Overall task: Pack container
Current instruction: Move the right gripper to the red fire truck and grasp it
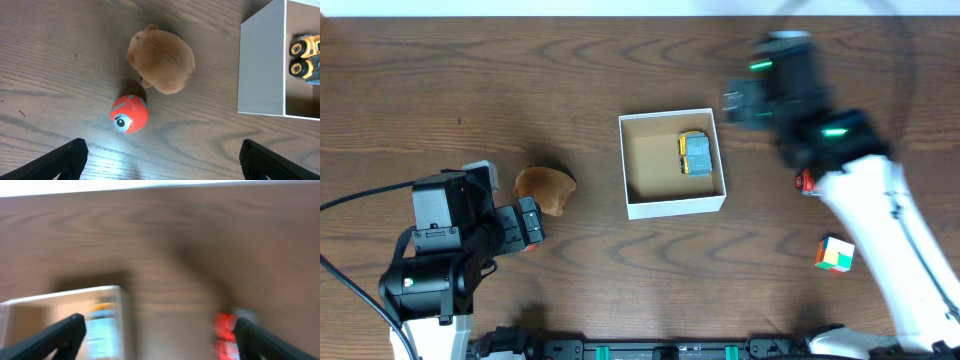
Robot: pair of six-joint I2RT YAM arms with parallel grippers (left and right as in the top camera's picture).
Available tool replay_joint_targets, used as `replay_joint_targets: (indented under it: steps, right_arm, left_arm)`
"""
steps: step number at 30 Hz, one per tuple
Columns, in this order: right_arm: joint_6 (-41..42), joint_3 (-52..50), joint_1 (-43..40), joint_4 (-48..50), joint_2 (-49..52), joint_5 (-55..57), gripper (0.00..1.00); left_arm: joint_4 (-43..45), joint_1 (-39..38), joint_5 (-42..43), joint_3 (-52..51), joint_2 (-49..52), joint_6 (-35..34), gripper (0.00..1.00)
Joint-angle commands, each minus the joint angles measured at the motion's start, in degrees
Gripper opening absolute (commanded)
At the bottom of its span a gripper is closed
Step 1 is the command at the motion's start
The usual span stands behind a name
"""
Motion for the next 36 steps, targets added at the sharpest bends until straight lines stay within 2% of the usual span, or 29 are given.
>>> replay_joint_targets:
  steps: [1,4,8,17,23,25,29,36]
  right_arm:
    - [2.6,-0.2,-10.4,-4.1,0.4,-3.7,0.99]
    - [-0.7,-0.6,-18.4,-7.7,2.5,-8.1,0.99]
    - [-6.0,-1.3,-24.2,-10.8,7.8,-11.9,0.99]
    - [-12.4,-1.9,-25.3,-12.4,18.8,-13.0,0.99]
    - [-12.8,-2.8,-25.3,-11.8,23.0,-13.2,0.99]
    - [-12.8,-3.5,-25.3,-11.7,23.8,-13.7,0.96]
    - [-12.8,-4.5,-25.3,-11.5,24.6,-14.0,0.77]
    - [-12.8,-4.6,-25.3,-11.4,24.7,-14.0,0.75]
  left_arm:
    - [-0.1,-0.2,0.5,1.0,0.1,0.5,0.98]
    - [-0.1,-0.2,0.5,1.0,0.1,0.5,0.98]
    - [-0.1,-0.2,0.5,1.0,0.1,0.5,0.98]
    - [-0.1,-0.2,0.5,1.0,0.1,0.5,0.98]
    - [-0.1,-0.2,0.5,1.0,0.1,0.5,0.98]
    - [-0.1,-0.2,0.5,1.0,0.1,0.5,0.98]
    - [-0.1,-0.2,0.5,1.0,0.1,0.5,0.98]
    - [-0.1,-0.2,0.5,1.0,0.1,0.5,0.98]
